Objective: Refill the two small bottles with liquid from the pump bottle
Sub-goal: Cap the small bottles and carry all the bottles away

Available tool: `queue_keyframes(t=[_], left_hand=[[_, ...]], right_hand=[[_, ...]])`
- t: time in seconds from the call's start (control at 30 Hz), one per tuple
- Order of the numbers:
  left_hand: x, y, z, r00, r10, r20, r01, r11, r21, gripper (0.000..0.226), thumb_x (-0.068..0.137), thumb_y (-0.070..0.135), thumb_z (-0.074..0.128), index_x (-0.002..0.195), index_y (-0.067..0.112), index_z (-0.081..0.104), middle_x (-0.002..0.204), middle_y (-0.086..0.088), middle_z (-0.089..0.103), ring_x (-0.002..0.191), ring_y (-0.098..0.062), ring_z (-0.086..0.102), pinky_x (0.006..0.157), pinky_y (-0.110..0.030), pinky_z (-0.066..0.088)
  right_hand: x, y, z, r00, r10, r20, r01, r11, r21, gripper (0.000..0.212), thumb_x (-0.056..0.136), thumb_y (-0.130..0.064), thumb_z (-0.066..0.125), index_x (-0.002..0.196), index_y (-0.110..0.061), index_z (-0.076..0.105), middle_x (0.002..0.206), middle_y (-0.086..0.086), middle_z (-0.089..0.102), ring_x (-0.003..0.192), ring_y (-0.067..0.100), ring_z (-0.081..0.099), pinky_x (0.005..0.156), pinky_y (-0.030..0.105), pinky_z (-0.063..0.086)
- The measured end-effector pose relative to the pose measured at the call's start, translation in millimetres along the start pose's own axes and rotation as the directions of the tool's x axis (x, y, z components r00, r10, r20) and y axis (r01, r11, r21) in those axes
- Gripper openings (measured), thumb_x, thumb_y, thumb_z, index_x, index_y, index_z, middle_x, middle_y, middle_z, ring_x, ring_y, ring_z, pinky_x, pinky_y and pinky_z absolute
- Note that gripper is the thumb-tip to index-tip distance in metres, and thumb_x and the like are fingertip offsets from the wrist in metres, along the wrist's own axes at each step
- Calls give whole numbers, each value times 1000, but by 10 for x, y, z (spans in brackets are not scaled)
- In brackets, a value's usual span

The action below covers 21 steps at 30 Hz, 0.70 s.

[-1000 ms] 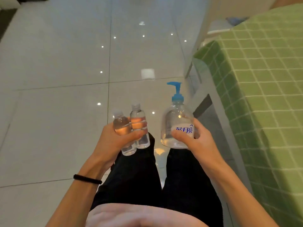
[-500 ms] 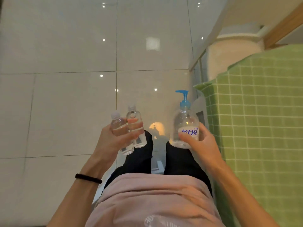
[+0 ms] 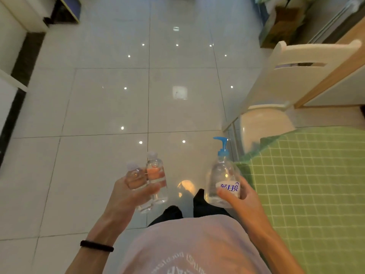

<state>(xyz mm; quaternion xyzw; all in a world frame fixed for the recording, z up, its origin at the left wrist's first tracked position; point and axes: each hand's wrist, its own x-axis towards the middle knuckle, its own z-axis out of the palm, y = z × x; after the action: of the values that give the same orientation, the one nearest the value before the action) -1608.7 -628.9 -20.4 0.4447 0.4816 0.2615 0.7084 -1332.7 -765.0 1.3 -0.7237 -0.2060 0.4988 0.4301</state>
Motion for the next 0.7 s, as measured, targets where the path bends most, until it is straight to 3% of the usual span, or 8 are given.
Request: queue_keyframes(t=[0.13,0.27,0.33,0.4,0.47,0.53,0.6,0.7], left_hand=[[381,212,178,998,-25,58,25,1000,5,42,76,20,90,116,15,80,114,-13,81,107,-31,79,91,-42,64],[809,427,440,994,-59,93,50,994,94,45,71,33,93,113,21,81,101,-16,81,96,-35,78,85,-49,60],[1060,536,561,992,-55,110,40,991,127,48,70,39,95,113,23,80,95,-20,79,86,-45,73,77,-51,56],[1345,652,679,991,-49,126,32,990,135,54,68,45,96,116,24,80,98,-21,79,97,-56,69,84,-64,58],[1638,780,782,990,-44,134,24,989,143,58,68,48,96,119,26,78,103,-21,80,106,-56,68,93,-73,51],[1935,902,839,990,-58,132,36,987,158,57,70,45,96,121,26,77,106,-17,81,106,-49,72,96,-73,51],[2219,1040,866,989,-83,125,63,985,159,56,71,40,97,122,25,77,112,-9,82,106,-36,78,97,-69,55],[2636,1297,906,991,-70,117,57,992,112,57,72,32,97,123,21,76,119,-8,80,114,-28,76,91,-43,64]], right_hand=[[220,-181,-34,997,-13,-75,15,999,33,70,56,-62,88,123,-45,73,105,-9,84,97,12,81,73,21,62],[536,-337,-133,993,-3,-120,13,996,87,51,74,-41,97,117,-57,75,104,-11,84,92,8,81,72,20,62],[742,-423,-186,991,11,-131,2,995,101,57,65,-49,94,119,-54,75,105,-9,85,93,9,82,72,20,63],[994,-544,-247,989,19,-145,-1,992,124,66,57,-58,91,120,-46,76,103,-8,85,91,9,82,71,17,62],[1298,-676,-320,988,20,-154,-1,993,118,65,56,-58,90,118,-42,76,101,-7,85,90,10,82,70,19,62],[1604,-845,-397,987,36,-157,-18,993,116,56,61,-51,92,114,-40,78,98,-5,85,89,13,81,74,24,62],[1871,-1022,-464,991,47,-127,-34,994,102,41,71,-43,92,108,-51,77,100,-6,85,93,15,80,84,35,63],[2281,-1335,-603,993,57,-107,-47,995,93,43,74,-45,92,114,-42,76,100,-7,84,93,12,79,86,35,61]])
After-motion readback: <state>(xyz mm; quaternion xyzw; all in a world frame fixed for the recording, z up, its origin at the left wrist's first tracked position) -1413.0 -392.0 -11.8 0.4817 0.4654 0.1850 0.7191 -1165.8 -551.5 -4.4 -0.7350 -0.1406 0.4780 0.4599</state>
